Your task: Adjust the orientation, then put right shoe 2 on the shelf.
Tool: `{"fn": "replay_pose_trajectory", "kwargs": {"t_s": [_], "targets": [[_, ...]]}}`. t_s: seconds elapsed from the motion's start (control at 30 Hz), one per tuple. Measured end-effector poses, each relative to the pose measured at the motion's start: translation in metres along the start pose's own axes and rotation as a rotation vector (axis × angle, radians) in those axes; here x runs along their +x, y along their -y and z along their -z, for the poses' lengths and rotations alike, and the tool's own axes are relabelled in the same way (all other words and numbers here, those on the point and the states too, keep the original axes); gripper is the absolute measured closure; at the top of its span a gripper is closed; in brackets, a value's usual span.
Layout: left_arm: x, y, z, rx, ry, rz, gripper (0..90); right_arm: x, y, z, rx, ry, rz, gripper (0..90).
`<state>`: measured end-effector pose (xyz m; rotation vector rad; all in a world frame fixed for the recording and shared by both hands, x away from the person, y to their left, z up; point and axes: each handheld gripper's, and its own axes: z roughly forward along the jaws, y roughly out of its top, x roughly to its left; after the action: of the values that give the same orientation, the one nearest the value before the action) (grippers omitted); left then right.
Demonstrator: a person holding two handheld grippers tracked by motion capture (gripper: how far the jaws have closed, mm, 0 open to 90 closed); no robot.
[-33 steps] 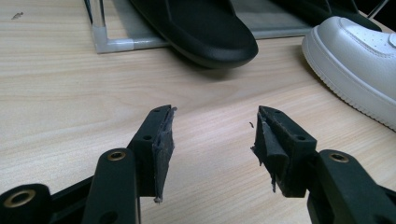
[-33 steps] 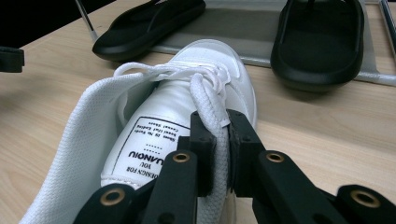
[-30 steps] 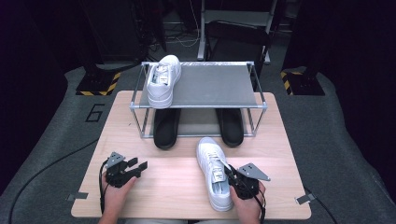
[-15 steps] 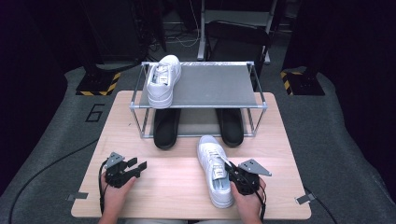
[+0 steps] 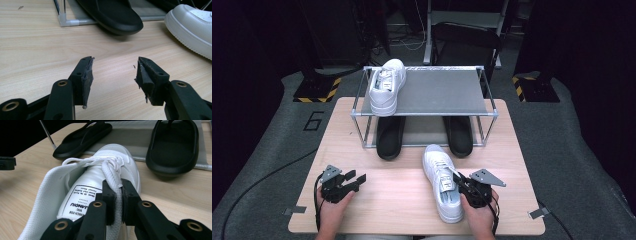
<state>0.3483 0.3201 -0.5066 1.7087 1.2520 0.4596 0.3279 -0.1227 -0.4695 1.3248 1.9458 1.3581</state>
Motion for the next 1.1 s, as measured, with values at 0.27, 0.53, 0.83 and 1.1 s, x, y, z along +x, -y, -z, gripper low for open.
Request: {"fn": "replay_pose_trajectory", "kwargs": {"t_s": [0.27,0.53,0.83,1.1], "targets": [[0.002,0.003,0.001,-0.005,-0.007,0.005,46.3,0.002,-0.005,0.002,0.010,-0.007,-0.007,82.8],[0.005,0.005,0.000,0.006,-0.003,0.017,46.3,0.003,-0.015,0.005,0.007,-0.025,0.007,82.9],[0.004,0.008,-0.002,-0.005,-0.010,0.014,46.3,0.002,-0.030,0.013,0.003,-0.043,0.011,82.7],[0.004,0.009,-0.002,0.009,-0.001,0.011,45.9,0.003,-0.043,0.020,-0.010,-0.063,0.033,82.7]]}}
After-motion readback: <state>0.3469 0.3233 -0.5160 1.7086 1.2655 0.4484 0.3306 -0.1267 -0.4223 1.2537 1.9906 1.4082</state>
